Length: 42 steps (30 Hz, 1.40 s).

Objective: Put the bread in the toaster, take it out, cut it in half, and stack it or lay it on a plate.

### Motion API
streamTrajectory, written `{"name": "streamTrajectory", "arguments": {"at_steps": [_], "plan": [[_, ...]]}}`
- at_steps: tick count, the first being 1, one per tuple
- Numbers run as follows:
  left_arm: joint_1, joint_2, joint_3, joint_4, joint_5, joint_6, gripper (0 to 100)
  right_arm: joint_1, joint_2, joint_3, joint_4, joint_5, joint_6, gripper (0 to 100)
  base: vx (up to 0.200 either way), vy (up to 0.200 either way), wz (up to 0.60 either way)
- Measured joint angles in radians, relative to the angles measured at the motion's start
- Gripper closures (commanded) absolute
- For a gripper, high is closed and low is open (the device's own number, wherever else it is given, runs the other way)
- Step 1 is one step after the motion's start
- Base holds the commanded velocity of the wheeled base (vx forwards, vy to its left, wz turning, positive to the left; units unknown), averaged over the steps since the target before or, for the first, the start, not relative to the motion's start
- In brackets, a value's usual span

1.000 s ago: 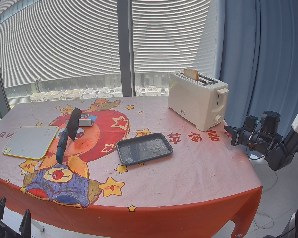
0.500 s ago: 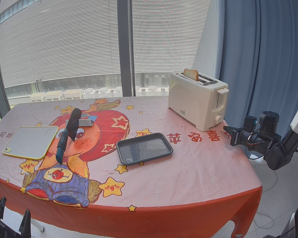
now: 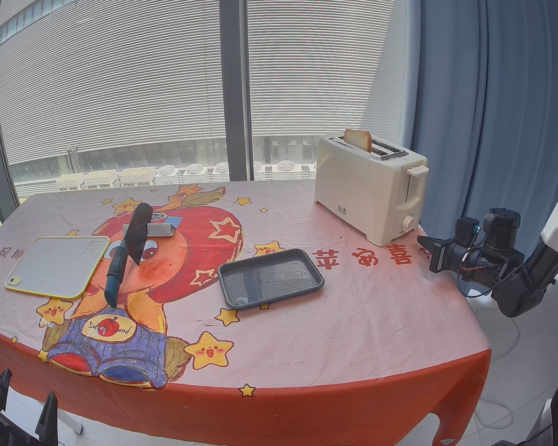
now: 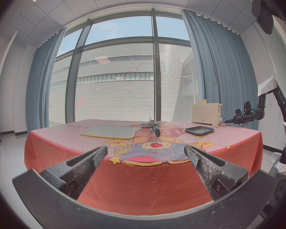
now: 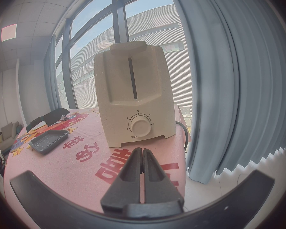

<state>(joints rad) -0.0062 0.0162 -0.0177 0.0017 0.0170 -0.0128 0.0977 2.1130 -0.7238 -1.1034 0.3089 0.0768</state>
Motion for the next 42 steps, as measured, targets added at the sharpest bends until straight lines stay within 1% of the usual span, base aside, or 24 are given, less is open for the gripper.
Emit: {"name": "streamTrajectory", "arguments": {"at_steps": [7, 22, 25, 30, 42], "plan": [[0.000, 0.000, 0.000, 0.000, 0.000, 0.000, 0, 0.007, 0.027, -0.039, 0.000, -0.014, -0.001, 100, 0.000, 0.000, 0.00], [0.000, 0.000, 0.000, 0.000, 0.000, 0.000, 0, 0.026, 0.064, -0.083, 0.000, -0.031, -0.006, 100, 0.000, 0.000, 0.00], [0.000, 0.000, 0.000, 0.000, 0.000, 0.001, 0, 0.031, 0.071, -0.096, 0.014, -0.033, -0.007, 100, 0.000, 0.000, 0.00], [0.000, 0.000, 0.000, 0.000, 0.000, 0.001, 0, 0.033, 0.090, -0.123, 0.032, -0.048, -0.008, 100, 0.000, 0.000, 0.00], [0.000, 0.000, 0.000, 0.000, 0.000, 0.000, 0, 0.034, 0.102, -0.144, 0.031, -0.053, -0.007, 100, 0.000, 0.000, 0.00]]}}
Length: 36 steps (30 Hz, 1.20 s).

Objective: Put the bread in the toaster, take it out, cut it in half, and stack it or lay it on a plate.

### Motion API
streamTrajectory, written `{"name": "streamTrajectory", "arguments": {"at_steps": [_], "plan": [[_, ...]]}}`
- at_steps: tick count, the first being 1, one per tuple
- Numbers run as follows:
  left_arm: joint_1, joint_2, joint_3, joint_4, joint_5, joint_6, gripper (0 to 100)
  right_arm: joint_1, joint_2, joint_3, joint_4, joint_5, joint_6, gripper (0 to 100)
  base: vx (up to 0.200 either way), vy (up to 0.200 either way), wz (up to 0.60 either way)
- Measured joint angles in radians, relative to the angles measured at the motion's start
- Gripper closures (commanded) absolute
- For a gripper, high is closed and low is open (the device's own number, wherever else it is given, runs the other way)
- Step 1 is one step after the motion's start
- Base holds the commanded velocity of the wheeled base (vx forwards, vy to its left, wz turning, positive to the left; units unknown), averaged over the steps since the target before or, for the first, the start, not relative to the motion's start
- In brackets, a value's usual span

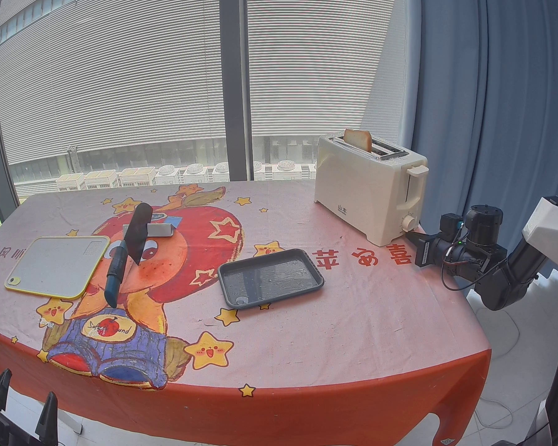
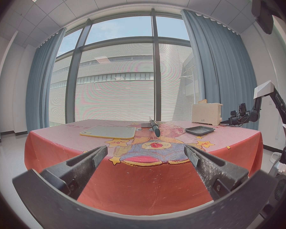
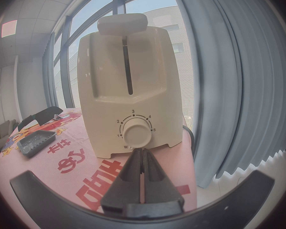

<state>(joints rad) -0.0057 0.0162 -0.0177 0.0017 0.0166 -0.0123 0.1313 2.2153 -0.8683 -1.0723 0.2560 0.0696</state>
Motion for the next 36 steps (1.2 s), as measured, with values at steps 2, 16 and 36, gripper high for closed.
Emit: {"name": "streamTrajectory", "arguments": {"at_steps": [2, 16, 36], "plan": [[0.000, 0.000, 0.000, 0.000, 0.000, 0.000, 0, 0.000, -0.001, -0.001, 0.000, 0.000, 0.000, 100, 0.000, 0.000, 0.00], [0.000, 0.000, 0.000, 0.000, 0.000, 0.000, 0, 0.012, -0.008, 0.005, -0.011, 0.000, 0.001, 100, 0.000, 0.000, 0.00], [0.000, 0.000, 0.000, 0.000, 0.000, 0.000, 0, 0.038, -0.038, 0.023, -0.014, -0.020, 0.001, 100, 0.000, 0.000, 0.00]]}}
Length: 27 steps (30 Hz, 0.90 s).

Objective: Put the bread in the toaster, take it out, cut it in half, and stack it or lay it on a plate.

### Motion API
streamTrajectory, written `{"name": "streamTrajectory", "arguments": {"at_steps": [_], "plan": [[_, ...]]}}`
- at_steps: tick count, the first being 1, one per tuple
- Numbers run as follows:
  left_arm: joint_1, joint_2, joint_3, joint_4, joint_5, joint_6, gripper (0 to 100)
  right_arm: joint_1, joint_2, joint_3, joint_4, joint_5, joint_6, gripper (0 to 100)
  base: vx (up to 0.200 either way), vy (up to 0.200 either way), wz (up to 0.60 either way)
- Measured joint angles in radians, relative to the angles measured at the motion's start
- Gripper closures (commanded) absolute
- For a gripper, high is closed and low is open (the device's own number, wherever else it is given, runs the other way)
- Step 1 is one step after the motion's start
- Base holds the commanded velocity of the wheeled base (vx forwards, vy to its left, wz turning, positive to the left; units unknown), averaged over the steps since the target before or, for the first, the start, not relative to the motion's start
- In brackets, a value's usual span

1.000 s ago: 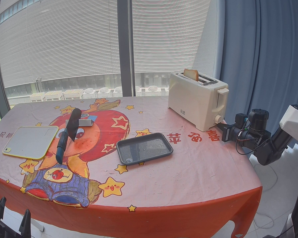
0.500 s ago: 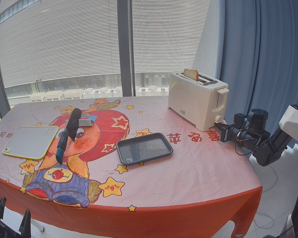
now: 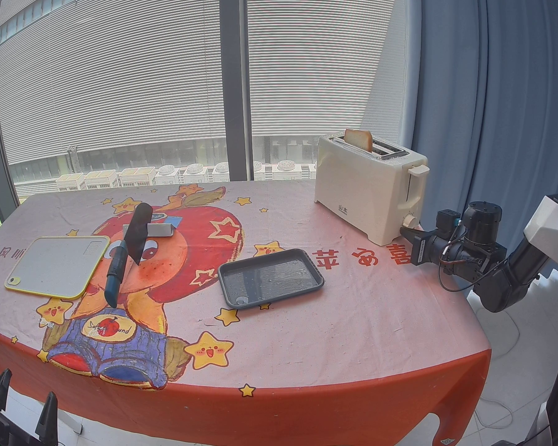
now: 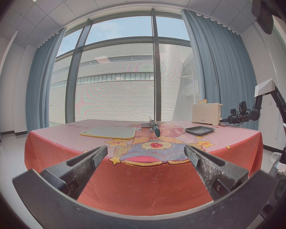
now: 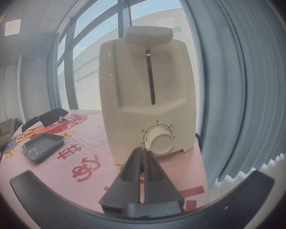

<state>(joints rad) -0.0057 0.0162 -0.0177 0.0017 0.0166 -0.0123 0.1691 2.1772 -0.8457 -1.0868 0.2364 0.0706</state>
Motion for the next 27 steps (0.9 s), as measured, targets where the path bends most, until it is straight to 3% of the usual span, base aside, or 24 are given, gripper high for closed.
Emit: {"name": "streamTrajectory", "arguments": {"at_steps": [11, 27], "plan": [[0.000, 0.000, 0.000, 0.000, 0.000, 0.000, 0, 0.003, -0.009, 0.020, 0.000, -0.003, -0.001, 100, 0.000, 0.000, 0.00], [0.000, 0.000, 0.000, 0.000, 0.000, 0.000, 0, 0.042, -0.127, 0.142, 0.000, -0.002, -0.004, 100, 0.000, 0.000, 0.00]]}}
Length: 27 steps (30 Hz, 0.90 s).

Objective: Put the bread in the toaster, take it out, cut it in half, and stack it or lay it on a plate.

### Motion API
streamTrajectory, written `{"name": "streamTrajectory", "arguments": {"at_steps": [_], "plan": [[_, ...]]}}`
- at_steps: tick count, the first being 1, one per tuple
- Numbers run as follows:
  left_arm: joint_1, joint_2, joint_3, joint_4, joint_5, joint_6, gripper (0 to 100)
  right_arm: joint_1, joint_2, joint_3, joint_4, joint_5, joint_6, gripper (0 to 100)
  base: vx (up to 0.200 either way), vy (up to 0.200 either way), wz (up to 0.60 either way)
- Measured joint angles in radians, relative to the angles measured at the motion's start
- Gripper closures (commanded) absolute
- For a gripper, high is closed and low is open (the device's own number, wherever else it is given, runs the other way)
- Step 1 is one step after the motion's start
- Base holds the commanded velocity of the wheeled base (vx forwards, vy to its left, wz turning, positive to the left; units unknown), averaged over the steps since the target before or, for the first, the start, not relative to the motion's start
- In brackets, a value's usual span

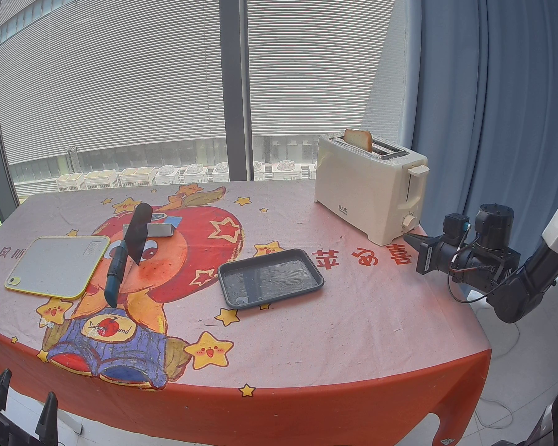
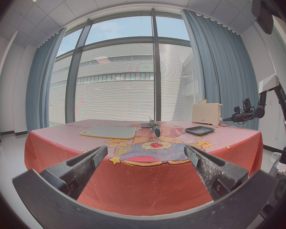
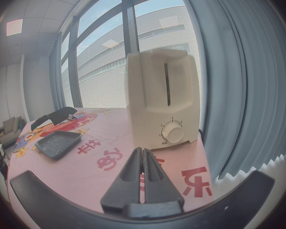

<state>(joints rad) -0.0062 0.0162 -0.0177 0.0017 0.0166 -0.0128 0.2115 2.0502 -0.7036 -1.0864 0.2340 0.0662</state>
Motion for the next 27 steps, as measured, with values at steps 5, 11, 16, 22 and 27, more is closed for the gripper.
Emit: {"name": "streamTrajectory", "arguments": {"at_steps": [5, 11, 16, 22, 27], "plan": [[0.000, 0.000, 0.000, 0.000, 0.000, 0.000, 0, 0.014, -0.080, 0.027, 0.000, 0.000, 0.000, 100, 0.000, 0.000, 0.00], [0.000, 0.000, 0.000, 0.000, 0.000, 0.000, 0, 0.023, -0.172, 0.042, 0.002, 0.000, -0.003, 100, 0.000, 0.000, 0.00], [0.000, 0.000, 0.000, 0.000, 0.000, 0.000, 0, 0.022, -0.225, 0.043, -0.002, 0.001, -0.006, 100, 0.000, 0.000, 0.00], [0.000, 0.000, 0.000, 0.000, 0.000, 0.000, 0, 0.019, -0.274, 0.036, -0.004, 0.003, -0.006, 100, 0.000, 0.000, 0.00], [0.000, 0.000, 0.000, 0.000, 0.000, 0.000, 0, 0.015, -0.308, 0.029, -0.004, 0.007, -0.005, 100, 0.000, 0.000, 0.00]]}}
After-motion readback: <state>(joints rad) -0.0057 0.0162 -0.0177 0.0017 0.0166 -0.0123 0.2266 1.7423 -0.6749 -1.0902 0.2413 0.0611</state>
